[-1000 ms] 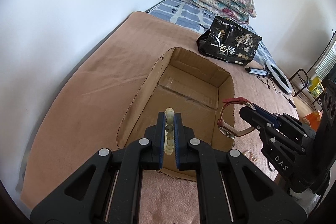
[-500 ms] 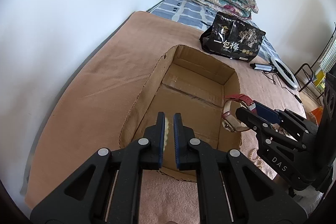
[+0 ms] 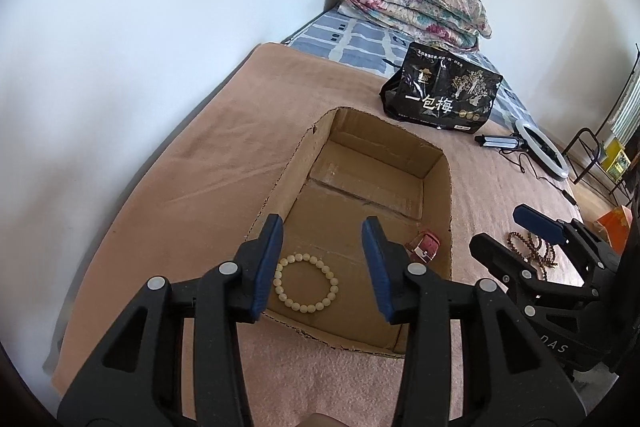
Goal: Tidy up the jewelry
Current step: 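Open the left tool dropping the bracelet into the box while the right tool releases the watch, then withdraw both open tools from the box back toward the remaining jewelry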
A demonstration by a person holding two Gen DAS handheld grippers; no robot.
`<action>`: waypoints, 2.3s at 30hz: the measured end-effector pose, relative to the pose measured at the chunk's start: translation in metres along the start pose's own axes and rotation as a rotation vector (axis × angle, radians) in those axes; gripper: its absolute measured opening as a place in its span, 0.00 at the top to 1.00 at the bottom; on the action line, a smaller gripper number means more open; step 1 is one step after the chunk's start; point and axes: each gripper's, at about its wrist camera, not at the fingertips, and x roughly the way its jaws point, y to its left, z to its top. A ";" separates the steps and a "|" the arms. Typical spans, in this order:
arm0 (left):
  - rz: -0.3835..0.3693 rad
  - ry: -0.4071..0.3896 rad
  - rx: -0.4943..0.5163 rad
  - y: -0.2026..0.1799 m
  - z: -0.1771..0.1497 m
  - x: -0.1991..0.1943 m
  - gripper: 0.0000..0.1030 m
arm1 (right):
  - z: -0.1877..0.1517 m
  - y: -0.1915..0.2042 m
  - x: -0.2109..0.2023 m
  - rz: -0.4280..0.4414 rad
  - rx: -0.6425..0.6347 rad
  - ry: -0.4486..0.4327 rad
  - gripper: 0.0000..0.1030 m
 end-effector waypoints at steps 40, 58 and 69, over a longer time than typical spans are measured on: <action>-0.257 0.025 0.272 -0.167 -0.037 -0.008 0.51 | -0.087 -0.178 -0.145 -0.267 0.279 -0.018 0.00; -0.304 0.236 0.314 -0.193 -0.077 0.041 0.51 | -0.155 -0.207 -0.103 -0.246 0.373 0.199 0.04; -0.311 0.272 0.379 -0.209 -0.091 0.057 0.51 | -0.154 -0.229 -0.089 -0.213 0.431 0.222 0.04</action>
